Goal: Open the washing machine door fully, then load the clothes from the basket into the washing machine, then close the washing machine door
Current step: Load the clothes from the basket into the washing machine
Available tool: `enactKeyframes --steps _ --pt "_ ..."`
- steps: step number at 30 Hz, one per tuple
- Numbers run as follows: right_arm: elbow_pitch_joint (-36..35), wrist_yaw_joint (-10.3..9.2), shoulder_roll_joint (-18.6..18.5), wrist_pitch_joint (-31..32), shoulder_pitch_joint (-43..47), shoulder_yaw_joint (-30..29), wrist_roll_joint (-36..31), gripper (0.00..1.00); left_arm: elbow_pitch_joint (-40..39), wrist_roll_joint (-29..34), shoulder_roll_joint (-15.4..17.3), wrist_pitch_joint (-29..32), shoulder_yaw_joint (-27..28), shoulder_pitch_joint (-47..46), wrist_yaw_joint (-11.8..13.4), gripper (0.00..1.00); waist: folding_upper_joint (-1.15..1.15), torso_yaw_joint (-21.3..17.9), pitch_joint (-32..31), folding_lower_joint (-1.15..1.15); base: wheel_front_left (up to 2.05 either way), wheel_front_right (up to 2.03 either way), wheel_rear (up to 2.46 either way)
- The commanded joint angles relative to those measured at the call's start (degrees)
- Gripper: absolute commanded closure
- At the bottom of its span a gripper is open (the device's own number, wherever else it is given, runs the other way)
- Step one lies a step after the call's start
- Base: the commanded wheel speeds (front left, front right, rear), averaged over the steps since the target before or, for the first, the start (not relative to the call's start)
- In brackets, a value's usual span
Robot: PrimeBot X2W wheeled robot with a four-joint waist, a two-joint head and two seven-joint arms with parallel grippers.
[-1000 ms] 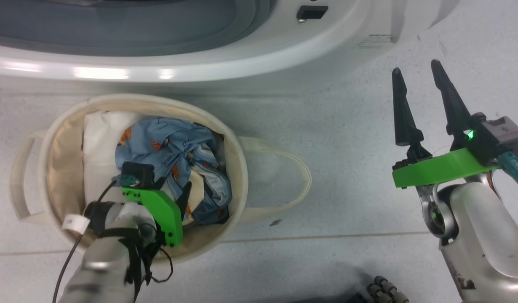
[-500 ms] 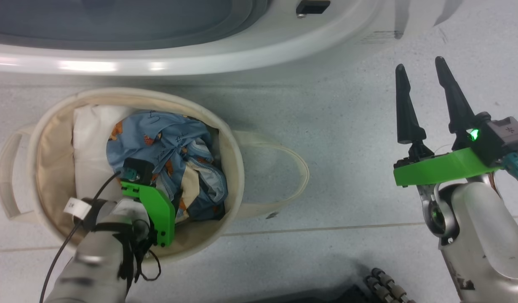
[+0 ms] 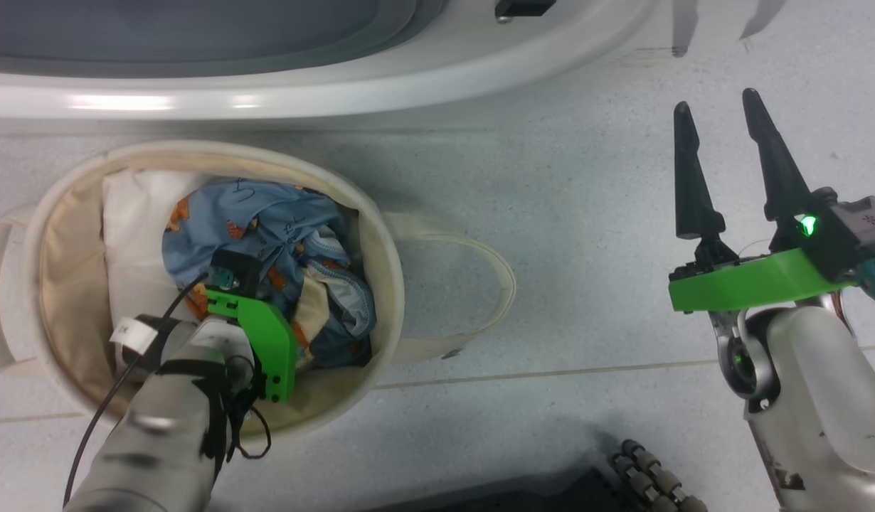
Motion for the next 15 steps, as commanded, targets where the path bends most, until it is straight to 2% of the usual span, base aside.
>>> enactKeyframes --steps 1,15 --pt "-1.90 0.02 0.13 -0.71 2.63 0.49 -0.35 0.00 -0.26 -0.51 1.43 -0.52 1.18 0.53 -0.25 1.00 0.00 0.04 -0.10 0.00 0.00 0.00 0.00" --pt "0.37 0.02 0.79 -0.71 1.75 2.57 1.21 0.00 -0.25 -2.60 0.62 -6.74 1.82 3.42 -1.40 1.00 0.00 0.65 -6.08 0.00 0.00 0.00 0.00"
